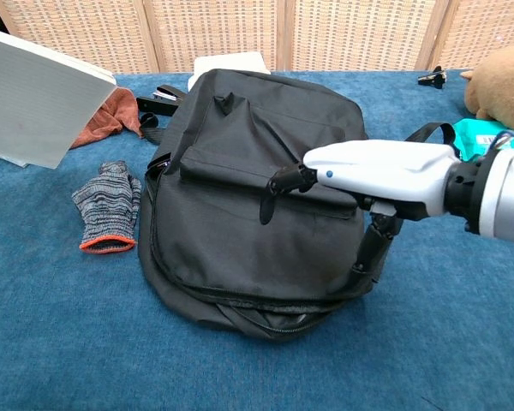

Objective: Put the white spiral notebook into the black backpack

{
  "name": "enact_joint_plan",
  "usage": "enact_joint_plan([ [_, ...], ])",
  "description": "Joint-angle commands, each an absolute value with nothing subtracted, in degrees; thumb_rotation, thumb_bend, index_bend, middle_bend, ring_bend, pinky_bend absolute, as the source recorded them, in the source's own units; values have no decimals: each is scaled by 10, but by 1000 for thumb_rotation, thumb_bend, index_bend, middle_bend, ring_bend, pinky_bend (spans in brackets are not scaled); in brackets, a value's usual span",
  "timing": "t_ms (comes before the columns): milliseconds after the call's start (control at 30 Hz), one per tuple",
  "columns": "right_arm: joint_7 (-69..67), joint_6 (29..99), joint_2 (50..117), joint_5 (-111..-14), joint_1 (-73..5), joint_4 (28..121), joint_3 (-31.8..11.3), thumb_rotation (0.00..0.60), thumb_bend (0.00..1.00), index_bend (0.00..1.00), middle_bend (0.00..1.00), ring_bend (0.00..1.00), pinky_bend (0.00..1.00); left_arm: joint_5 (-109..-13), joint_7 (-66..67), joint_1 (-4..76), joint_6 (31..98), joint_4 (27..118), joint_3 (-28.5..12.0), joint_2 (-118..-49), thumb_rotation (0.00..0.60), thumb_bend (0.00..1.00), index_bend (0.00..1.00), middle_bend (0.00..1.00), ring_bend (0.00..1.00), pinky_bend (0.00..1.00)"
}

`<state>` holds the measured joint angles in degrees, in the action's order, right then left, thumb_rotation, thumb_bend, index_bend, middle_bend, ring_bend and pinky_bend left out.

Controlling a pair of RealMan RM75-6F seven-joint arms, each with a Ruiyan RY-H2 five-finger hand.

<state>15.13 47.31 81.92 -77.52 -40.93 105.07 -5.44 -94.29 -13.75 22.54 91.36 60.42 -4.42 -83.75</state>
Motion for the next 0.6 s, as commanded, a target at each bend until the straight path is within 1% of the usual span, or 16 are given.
enact_joint_plan([
  [33,155,474,828,-779,-413,1044,-51,600,0,280,211,171,154,-943,-139,225,914,606,-44,-836,600,628,709,594,460,528],
  [267,161,477,865,-786,-421,1010,-45,600,0,256,209,171,149,-942,-138,224,914,607,-44,-835,600,628,709,594,460,528],
  [433,160,491,896,-811,-423,977,-38,600,0,254,199,171,135,-941,-139,224,913,607,-45,-835,600,628,710,594,460,528],
  [600,155,491,909,-813,-427,963,-37,600,0,250,185,170,125,-941,-141,224,912,606,-44,-835,600,630,709,594,460,528],
])
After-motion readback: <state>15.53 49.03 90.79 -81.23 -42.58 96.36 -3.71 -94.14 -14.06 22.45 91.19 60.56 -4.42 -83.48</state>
